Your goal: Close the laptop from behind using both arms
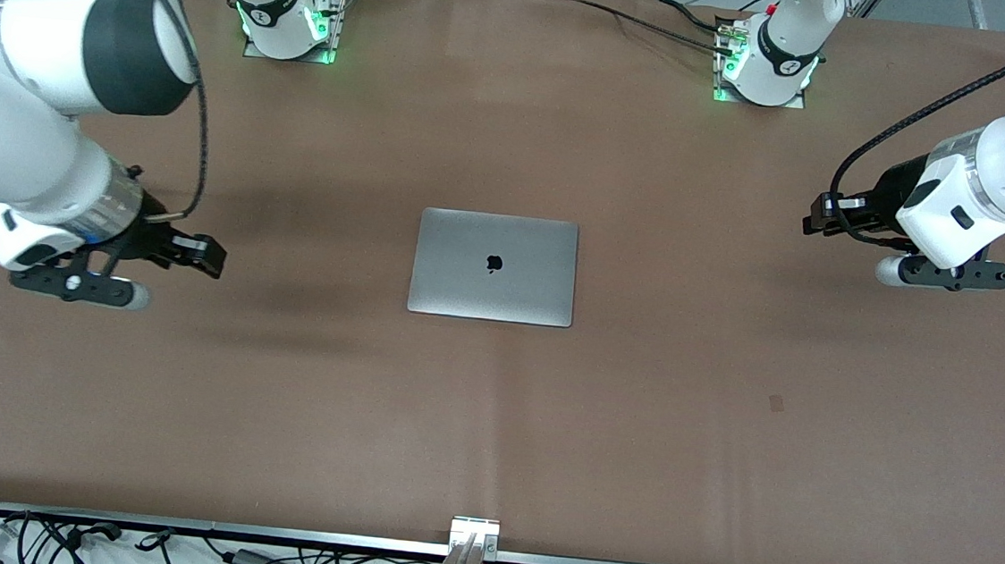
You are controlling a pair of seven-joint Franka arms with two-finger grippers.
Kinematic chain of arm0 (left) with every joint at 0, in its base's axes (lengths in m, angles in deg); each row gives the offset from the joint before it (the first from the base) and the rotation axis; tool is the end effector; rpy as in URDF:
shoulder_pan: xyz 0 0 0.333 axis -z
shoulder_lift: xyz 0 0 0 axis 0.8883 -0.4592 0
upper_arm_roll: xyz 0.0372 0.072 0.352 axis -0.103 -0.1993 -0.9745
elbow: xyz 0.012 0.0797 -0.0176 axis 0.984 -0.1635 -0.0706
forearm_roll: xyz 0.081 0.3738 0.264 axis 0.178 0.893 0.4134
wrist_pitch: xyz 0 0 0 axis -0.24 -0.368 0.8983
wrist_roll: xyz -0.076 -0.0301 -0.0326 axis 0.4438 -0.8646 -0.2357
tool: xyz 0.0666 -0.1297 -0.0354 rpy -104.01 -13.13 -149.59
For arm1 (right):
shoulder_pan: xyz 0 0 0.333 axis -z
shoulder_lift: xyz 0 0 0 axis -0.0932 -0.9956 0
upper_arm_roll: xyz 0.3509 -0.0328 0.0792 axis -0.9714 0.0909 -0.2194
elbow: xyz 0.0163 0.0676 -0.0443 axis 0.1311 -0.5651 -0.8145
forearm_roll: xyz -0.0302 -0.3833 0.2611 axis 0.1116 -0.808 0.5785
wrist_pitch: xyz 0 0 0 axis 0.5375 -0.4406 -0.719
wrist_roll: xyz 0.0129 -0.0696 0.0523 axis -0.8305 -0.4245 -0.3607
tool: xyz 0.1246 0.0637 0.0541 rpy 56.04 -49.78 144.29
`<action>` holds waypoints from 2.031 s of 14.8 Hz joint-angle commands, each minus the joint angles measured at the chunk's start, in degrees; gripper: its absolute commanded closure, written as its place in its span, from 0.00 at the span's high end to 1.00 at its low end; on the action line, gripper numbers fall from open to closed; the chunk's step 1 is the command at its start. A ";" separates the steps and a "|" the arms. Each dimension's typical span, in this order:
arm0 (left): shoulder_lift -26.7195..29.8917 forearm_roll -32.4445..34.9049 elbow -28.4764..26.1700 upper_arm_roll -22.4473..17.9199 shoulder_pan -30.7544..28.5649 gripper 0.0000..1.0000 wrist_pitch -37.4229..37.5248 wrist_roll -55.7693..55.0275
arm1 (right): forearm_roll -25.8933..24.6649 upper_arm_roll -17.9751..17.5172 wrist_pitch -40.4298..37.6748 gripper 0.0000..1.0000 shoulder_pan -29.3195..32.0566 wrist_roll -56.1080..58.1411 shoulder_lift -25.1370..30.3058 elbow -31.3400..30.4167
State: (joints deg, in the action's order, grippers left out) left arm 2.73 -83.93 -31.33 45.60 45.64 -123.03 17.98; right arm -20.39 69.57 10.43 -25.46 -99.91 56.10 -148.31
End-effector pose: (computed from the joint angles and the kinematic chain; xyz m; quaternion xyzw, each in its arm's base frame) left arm 0.6555 -0.1158 0.5711 0.9892 0.0665 -0.0966 0.0877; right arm 0.7487 0.1320 0.5179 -0.9981 0.0612 -0.0088 0.0024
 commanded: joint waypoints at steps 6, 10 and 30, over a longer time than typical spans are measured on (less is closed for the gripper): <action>1.09 7.42 -1.34 3.67 0.50 1.00 0.45 -7.09 | -0.64 -11.90 -0.66 1.00 16.84 1.95 3.56 -0.17; 8.96 8.66 -11.57 -0.43 4.17 1.00 -7.85 -3.51 | -1.08 -14.29 -0.31 1.00 21.69 5.01 4.88 -0.17; 13.13 7.78 -18.40 -9.25 10.43 1.00 -11.59 1.88 | -6.97 -11.48 8.41 1.00 21.87 16.98 22.90 -26.45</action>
State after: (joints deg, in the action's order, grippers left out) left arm 14.32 -76.18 -48.50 37.10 55.29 -134.61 20.52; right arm -25.87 58.48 18.96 -3.62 -83.84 75.95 -171.79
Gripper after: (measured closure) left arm 0.000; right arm 0.000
